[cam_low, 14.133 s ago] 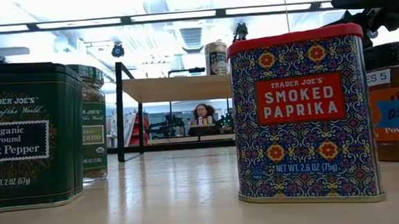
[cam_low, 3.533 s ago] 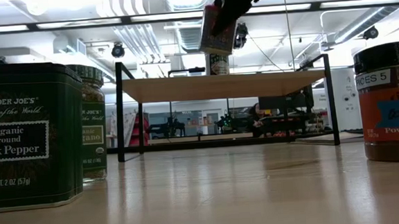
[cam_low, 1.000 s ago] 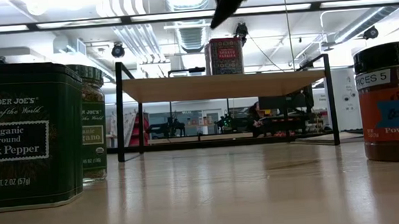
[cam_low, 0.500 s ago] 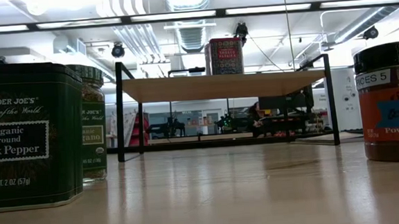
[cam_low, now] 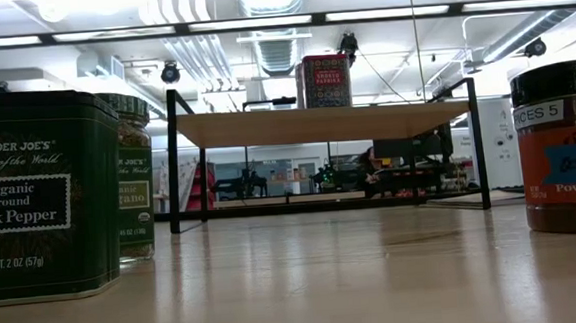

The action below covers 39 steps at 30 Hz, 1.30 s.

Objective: Shelf spices
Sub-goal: Put the orange seasoning bottle on the shelf

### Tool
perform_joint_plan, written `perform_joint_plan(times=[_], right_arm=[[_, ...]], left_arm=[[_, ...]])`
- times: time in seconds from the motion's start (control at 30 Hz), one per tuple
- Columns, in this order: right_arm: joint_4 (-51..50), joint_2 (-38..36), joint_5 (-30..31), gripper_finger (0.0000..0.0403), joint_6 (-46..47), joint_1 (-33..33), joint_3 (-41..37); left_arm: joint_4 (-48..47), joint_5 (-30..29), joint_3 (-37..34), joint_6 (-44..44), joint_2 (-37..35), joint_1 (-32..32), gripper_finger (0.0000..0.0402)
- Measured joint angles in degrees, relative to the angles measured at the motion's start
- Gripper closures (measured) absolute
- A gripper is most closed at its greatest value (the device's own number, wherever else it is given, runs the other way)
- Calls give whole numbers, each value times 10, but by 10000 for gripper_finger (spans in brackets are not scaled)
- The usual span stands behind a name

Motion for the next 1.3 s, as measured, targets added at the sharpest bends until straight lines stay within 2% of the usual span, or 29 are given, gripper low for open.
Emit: perform_joint_plan(times=[0.23, 0.47, 0.67, 1.07, 1.3], right_arm=[[12, 0, 21, 170, 52, 46, -37], [13, 0, 32, 172, 122, 63, -88], [15, 0, 55, 155, 196, 79, -137], [29, 1, 70, 104, 291, 84, -239], [83, 0, 85, 94, 331, 84, -289]], left_arm=[[24, -1, 0, 20, 0, 4, 145], [46, -1, 0, 59, 0, 7, 153], [46, -1, 8, 72, 0, 13, 156], [39, -1, 16, 74, 0, 39, 133], [32, -1, 16, 74, 0, 45, 138]])
